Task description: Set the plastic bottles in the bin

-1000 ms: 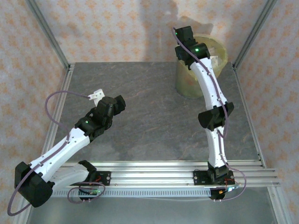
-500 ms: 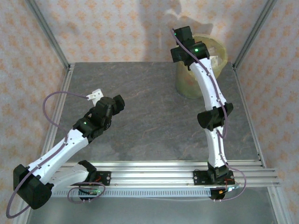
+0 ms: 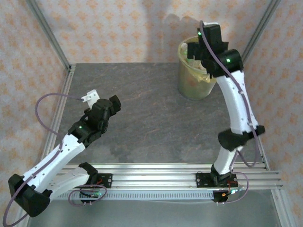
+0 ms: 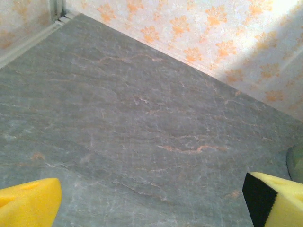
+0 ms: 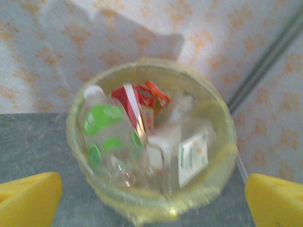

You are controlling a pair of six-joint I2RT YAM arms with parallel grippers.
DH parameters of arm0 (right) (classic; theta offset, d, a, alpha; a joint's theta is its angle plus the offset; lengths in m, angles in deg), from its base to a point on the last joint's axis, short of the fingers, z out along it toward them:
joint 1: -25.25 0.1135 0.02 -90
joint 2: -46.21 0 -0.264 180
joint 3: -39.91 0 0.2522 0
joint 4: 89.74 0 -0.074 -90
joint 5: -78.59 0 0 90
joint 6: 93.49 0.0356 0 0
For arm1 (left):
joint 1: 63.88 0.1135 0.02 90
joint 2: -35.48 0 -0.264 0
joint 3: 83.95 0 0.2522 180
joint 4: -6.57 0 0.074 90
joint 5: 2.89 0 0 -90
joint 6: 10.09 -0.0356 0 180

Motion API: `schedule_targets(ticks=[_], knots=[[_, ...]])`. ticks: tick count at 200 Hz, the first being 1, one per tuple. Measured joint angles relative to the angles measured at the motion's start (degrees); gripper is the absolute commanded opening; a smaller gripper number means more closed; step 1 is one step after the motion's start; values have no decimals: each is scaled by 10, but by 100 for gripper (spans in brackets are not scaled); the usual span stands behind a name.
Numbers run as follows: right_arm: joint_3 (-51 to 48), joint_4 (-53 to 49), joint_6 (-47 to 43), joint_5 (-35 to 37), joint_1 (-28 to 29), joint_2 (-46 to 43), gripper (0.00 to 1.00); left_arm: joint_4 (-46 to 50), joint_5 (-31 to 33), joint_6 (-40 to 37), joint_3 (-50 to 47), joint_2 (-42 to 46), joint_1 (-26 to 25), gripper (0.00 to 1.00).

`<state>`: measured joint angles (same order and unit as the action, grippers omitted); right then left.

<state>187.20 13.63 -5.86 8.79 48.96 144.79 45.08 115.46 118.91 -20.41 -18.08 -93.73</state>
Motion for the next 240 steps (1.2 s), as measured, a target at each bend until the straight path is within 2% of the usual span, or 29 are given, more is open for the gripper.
schedule_targets(ticks=[44, 106, 143, 174, 201, 240], knots=[[-341, 77, 85, 13, 0, -214, 99, 23, 46, -1, 1, 17, 0, 100], [-692, 158, 198, 65, 0, -435, 99, 29, 155, -21, -24, 49, 0, 100], [-863, 229, 217, 103, -2, -484, 99, -5, 233, -65, -75, 51, 7, 100], [-982, 334, 195, 121, -24, -531, 99, -57, 257, -115, -105, 25, 35, 100], [-1081, 461, 152, 120, -53, -567, 99, -139, 251, -174, -148, 11, 65, 100], [-1187, 629, 98, 97, -92, -566, 99, -285, 192, -256, -244, 13, 109, 99]])
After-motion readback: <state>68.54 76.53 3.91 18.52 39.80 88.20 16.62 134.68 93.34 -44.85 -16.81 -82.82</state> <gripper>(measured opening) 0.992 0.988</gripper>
